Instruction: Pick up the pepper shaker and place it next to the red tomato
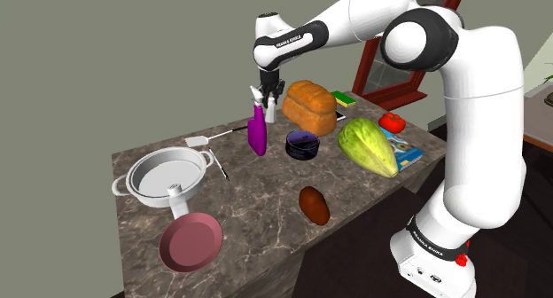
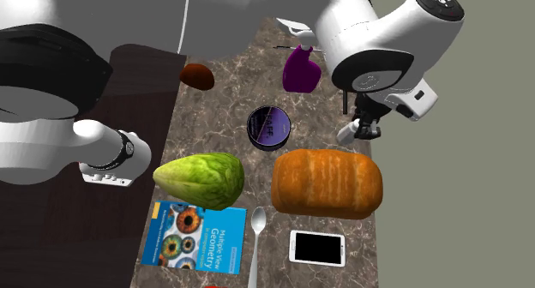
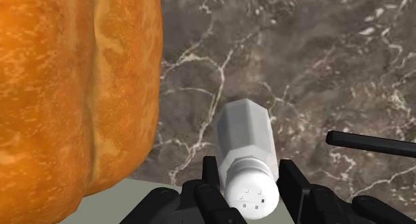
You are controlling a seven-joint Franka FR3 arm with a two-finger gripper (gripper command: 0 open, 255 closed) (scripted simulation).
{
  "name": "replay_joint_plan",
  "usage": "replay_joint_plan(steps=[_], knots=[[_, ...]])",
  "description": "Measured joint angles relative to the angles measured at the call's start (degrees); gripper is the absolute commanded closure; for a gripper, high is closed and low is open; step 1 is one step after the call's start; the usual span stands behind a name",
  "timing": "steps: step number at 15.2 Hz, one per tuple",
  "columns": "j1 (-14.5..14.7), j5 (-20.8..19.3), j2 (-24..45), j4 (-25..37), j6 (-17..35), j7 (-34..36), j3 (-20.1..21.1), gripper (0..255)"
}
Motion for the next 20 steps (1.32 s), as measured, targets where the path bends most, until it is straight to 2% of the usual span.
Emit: replay_joint_plan(steps=[20], knots=[[0.2,0.7,-3.3,10.2,-13.4,-1.6,0.2,255]])
